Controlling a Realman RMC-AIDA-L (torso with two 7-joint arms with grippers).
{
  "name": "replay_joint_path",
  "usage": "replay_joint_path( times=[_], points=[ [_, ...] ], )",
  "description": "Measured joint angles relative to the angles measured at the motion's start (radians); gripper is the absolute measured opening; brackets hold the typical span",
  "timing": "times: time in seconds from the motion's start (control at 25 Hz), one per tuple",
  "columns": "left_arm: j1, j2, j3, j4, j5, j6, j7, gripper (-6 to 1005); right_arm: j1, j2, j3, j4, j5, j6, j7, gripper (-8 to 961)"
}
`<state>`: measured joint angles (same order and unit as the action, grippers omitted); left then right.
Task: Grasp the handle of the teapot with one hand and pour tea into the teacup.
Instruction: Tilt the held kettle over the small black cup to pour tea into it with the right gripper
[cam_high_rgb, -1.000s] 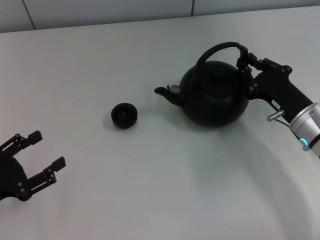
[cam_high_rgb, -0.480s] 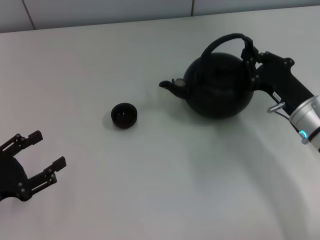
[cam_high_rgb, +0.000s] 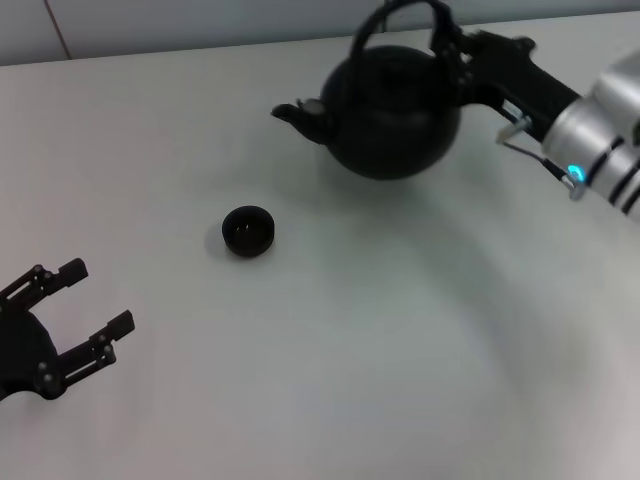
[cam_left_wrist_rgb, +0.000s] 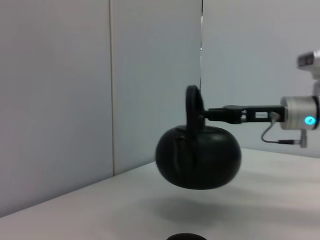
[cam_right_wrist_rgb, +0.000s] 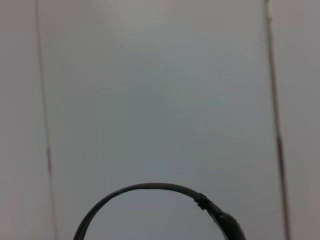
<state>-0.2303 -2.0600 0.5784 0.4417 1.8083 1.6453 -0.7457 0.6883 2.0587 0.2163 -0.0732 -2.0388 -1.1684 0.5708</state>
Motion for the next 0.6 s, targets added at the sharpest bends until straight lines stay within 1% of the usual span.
replay_joint_path(
  times=[0.04,0.24,0.4,0.6],
  points=[
    [-0.001,0.0,0.0,0.0,-0.001,0.0,0.001,793,0.021,0.0,-0.031,-0.015,0.0,0.006,0.032,79],
    [-0.001,0.0,0.0,0.0,-0.01,0.001,0.001,793,0.045,0.0,-0.075,-0.026,0.0,0.022,0.065,79],
    [-0.001,-0.001,0.0,0.0,-0.011,0.001,0.002,792,0.054,0.0,-0.098,-0.034,0.0,0.028,0.067,79],
    [-0.001,-0.003,0.0,-0.001,-0.012,0.0,0.003,792,0.061,0.003,-0.165,-0.079,0.001,0.019,0.061,80]
  ],
)
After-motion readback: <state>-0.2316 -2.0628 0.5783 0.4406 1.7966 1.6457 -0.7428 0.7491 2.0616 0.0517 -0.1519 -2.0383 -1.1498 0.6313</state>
